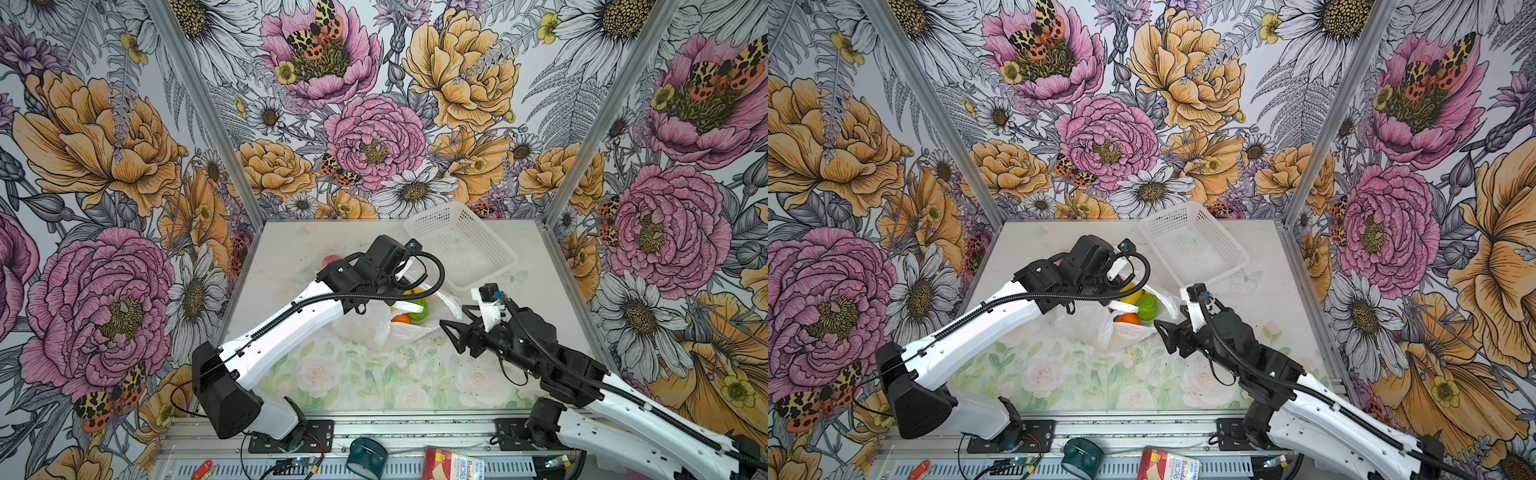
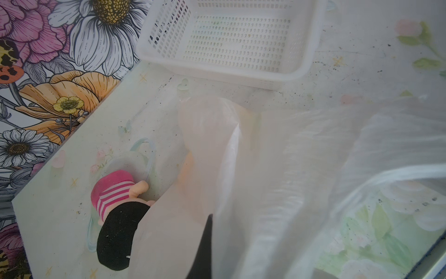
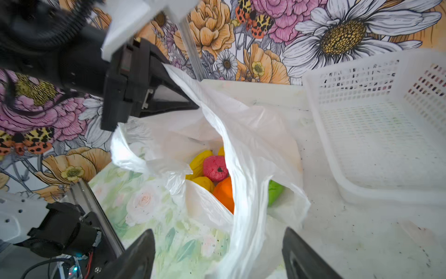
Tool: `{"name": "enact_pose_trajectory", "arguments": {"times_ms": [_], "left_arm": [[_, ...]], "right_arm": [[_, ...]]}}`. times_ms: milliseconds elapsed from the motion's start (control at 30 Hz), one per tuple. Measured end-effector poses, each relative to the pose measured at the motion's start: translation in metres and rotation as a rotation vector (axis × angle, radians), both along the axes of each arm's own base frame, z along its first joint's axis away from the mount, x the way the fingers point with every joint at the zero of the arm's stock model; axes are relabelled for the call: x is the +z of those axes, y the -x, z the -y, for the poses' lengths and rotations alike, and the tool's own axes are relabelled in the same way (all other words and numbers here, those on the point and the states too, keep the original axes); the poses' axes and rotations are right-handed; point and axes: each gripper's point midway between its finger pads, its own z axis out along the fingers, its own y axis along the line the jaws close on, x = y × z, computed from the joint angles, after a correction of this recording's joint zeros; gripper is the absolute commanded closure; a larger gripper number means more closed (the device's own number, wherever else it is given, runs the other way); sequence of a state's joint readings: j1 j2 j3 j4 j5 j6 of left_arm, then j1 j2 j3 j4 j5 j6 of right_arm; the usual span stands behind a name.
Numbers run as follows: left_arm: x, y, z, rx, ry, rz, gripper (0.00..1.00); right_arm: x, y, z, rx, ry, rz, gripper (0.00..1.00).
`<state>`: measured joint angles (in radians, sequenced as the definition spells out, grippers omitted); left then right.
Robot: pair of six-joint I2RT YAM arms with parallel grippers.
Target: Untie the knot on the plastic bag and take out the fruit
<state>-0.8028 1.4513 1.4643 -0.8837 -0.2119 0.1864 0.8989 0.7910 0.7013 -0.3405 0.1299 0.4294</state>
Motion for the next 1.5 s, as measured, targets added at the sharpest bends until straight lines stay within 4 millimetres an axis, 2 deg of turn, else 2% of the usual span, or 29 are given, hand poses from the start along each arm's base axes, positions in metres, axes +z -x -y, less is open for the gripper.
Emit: {"name": "enact_pose_trajectory", "arguments": {"times_ms": [67,100,133,167,200,267,400,500,533,567,667,700,733,833,867,900,967,1033,1100,1167,1267,1333,1433,1500], "left_arm": [[0.0,0.0,0.0,0.0,0.0,0.0,0.91],[0.0,0.0,0.0,0.0,0.0,0.0,0.82],[0.0,0.0,0.0,0.004,0.0,-0.002,0.69],[0.0,0.0,-0.001,0.006,-0.002,0.001,0.56],[0.0,-0.001,-0.002,0.009,-0.007,0.006,0.48],[0.0,-0.004,-0.006,0.032,-0.022,0.019,0.39],[-0.009,-0.015,-0.014,0.088,-0.093,0.046,0.27],[-0.021,-0.022,-0.018,0.118,-0.153,0.046,0.26],[-0.024,-0.024,-0.019,0.124,-0.167,0.046,0.29],[-0.026,-0.025,-0.019,0.128,-0.176,0.045,0.38],[-0.03,-0.026,-0.018,0.129,-0.188,0.043,0.86],[-0.03,-0.026,-0.018,0.13,-0.191,0.042,0.97],[-0.03,-0.027,-0.017,0.131,-0.196,0.039,1.0],[-0.027,-0.039,-0.014,0.145,-0.212,0.038,1.0],[-0.023,-0.046,-0.013,0.156,-0.214,0.038,1.0],[-0.016,-0.057,-0.009,0.169,-0.208,0.045,1.0],[0.001,-0.081,-0.005,0.201,-0.18,0.069,1.0],[0.019,-0.106,-0.013,0.255,-0.152,0.099,1.0],[0.041,-0.128,-0.026,0.313,-0.125,0.133,1.0],[0.061,-0.145,-0.038,0.361,-0.104,0.168,1.0],[0.086,-0.156,-0.045,0.402,-0.082,0.215,1.0],[0.095,-0.153,-0.045,0.406,-0.077,0.23,1.0],[0.099,-0.138,-0.038,0.386,-0.065,0.225,1.0],[0.089,-0.122,-0.033,0.357,-0.062,0.191,1.0]], "right_arm": [[-0.02,-0.013,-0.005,-0.042,0.071,-0.039,0.8],[-0.031,-0.019,-0.006,-0.063,0.109,-0.058,0.94],[-0.039,-0.022,-0.005,-0.082,0.133,-0.07,1.0],[-0.046,-0.025,-0.003,-0.103,0.159,-0.081,1.0],[-0.049,-0.027,0.001,-0.125,0.174,-0.086,1.0],[-0.044,-0.03,0.008,-0.161,0.171,-0.069,1.0],[-0.019,-0.034,0.032,-0.246,0.105,-0.003,1.0],[-0.01,-0.039,0.056,-0.321,0.071,0.024,1.0],[-0.01,-0.041,0.063,-0.342,0.068,0.024,1.0],[-0.012,-0.044,0.071,-0.367,0.068,0.022,1.0],[-0.019,-0.047,0.077,-0.379,0.073,0.002,1.0],[-0.021,-0.046,0.076,-0.37,0.074,-0.004,1.0],[-0.021,-0.045,0.075,-0.359,0.07,-0.007,1.0],[-0.02,-0.042,0.068,-0.322,0.051,-0.015,1.0],[-0.018,-0.042,0.066,-0.313,0.043,-0.016,0.96],[-0.016,-0.04,0.064,-0.297,0.028,-0.013,0.87],[-0.011,-0.039,0.061,-0.286,0.004,-0.009,0.62],[-0.008,-0.037,0.062,-0.283,-0.011,-0.004,0.43],[-0.006,-0.036,0.062,-0.276,-0.02,0.0,0.3],[-0.005,-0.035,0.061,-0.272,-0.026,-0.003,0.24],[-0.005,-0.033,0.059,-0.256,-0.028,-0.006,0.2],[-0.004,-0.032,0.057,-0.243,-0.034,-0.005,0.2],[0.002,-0.026,0.055,-0.21,-0.053,0.009,0.3],[0.01,-0.02,0.052,-0.174,-0.078,0.025,0.42]]}}
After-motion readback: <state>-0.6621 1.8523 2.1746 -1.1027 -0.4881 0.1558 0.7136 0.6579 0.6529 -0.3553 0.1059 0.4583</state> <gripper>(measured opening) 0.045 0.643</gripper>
